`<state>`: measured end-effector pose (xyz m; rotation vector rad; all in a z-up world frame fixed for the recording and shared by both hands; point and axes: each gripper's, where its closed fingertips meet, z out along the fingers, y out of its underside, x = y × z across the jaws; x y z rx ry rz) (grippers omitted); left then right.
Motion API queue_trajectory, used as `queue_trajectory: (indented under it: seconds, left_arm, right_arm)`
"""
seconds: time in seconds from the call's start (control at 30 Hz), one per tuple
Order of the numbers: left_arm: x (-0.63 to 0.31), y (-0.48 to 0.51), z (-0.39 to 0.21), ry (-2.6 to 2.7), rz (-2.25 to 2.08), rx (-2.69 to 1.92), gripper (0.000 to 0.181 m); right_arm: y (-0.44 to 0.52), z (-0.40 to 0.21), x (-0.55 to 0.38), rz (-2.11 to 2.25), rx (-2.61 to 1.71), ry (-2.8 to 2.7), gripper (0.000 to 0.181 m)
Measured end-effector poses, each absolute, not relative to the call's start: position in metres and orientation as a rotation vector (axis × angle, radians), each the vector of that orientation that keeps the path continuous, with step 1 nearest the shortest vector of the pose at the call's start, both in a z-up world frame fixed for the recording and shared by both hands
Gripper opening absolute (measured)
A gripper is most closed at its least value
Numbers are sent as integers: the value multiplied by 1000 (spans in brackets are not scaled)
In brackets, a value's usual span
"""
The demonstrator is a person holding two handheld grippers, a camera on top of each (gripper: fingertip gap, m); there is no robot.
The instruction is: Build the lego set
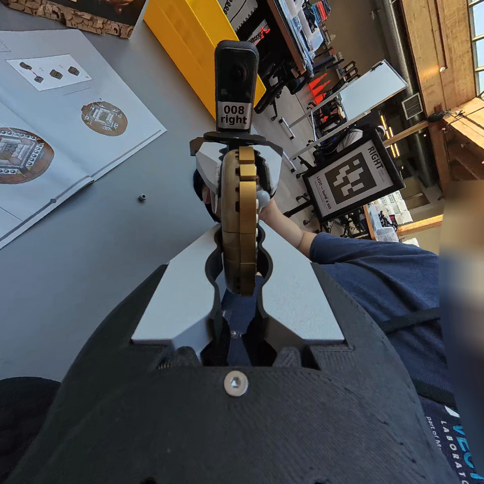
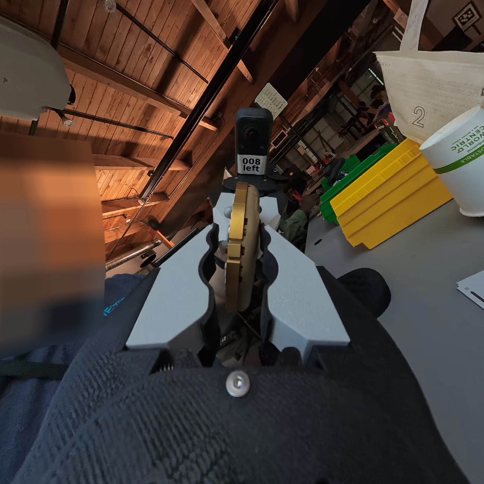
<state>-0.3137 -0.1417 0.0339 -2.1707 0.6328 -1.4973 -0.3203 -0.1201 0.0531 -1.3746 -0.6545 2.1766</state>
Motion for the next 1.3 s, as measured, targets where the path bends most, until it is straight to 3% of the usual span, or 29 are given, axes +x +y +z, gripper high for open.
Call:
queue_trajectory:
  seconds: [0.13, 0.23, 0.47, 1.13, 1.3]
  left_arm:
    - [-315, -144, 20, 497, -1678, -2118, 20]
    - [-316, -146, -4, 414, -1713, -2109, 19]
    - [-303, -164, -35, 312, -1807, -2062, 19]
    - [-296, -150, -10, 300, -1678, -1885, 19]
    - [-280, -150, -13, 338, -1703, -1891, 20]
  right_arm:
    - [-120, 42, -329, 2174, -1531, -632, 31]
    - [-124, 21, -332, 2172, -1678, -624, 44]
    - [-136, -11, -320, 2198, -1794, -550, 43]
    - [-119, 1, -272, 1823, -1741, -511, 50]
    - [-122, 0, -282, 1867, -1774, -524, 41]
